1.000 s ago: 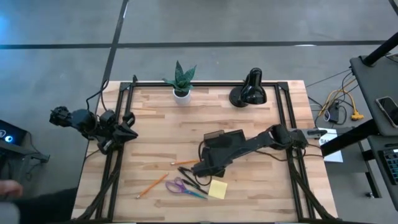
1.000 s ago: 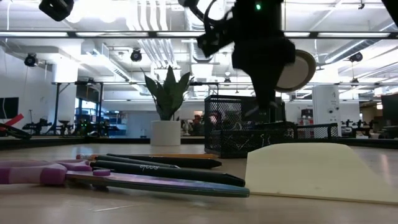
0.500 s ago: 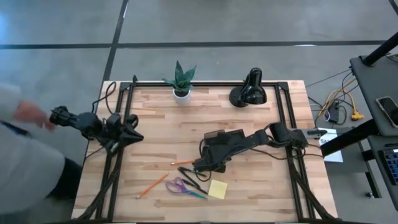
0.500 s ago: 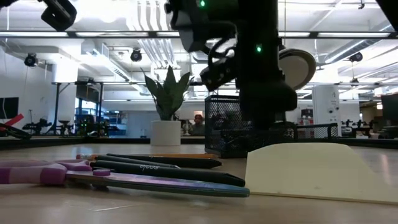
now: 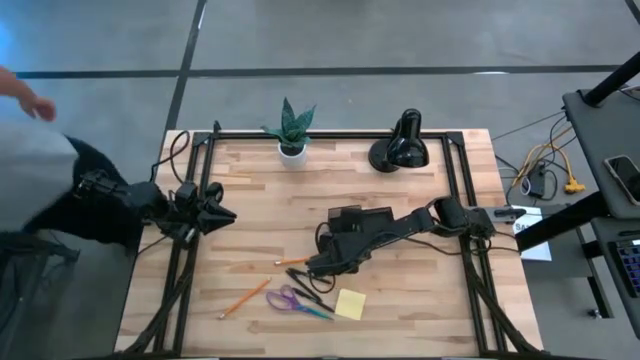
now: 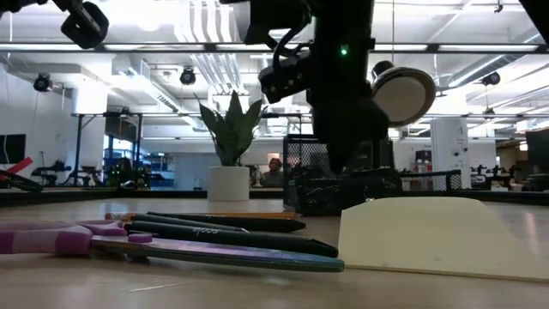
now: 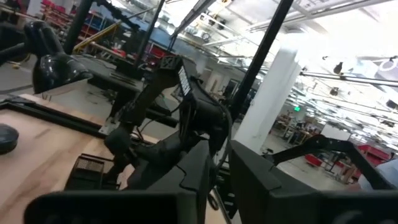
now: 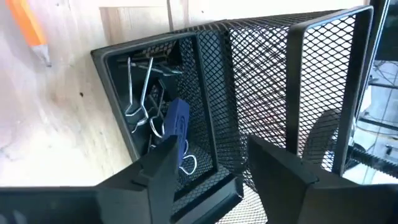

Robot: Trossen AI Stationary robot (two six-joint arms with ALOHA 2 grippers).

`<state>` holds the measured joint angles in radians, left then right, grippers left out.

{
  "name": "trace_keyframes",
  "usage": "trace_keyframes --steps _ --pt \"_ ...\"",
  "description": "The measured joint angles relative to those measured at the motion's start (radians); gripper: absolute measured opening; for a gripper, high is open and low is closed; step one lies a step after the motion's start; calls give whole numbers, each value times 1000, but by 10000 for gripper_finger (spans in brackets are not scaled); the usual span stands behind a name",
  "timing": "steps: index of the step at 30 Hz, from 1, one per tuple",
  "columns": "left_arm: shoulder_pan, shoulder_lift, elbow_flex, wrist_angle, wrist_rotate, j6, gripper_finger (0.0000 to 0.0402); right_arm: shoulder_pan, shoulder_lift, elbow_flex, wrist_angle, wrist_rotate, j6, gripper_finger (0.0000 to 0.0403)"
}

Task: Pick and place office supplies into organizer
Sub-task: Put the left orange pencil into the black desk organizer

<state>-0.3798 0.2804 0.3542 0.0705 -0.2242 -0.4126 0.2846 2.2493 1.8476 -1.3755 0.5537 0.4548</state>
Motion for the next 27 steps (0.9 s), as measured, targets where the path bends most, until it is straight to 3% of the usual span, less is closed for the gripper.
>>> trace_keyframes --steps 7,13,17,27 --pt "0 22 0 -38 -25 0 84 35 -22 9 -81 0 12 205" --pt "0 36 -3 -393 28 -165 87 122 -97 6 -105 -67 126 205" --pt "-2 91 -3 -533 93 -253 76 192 -107 12 -95 -111 170 205" --pt "-125 406 40 -432 193 -346 47 282 -94 -10 11 -160 225 205"
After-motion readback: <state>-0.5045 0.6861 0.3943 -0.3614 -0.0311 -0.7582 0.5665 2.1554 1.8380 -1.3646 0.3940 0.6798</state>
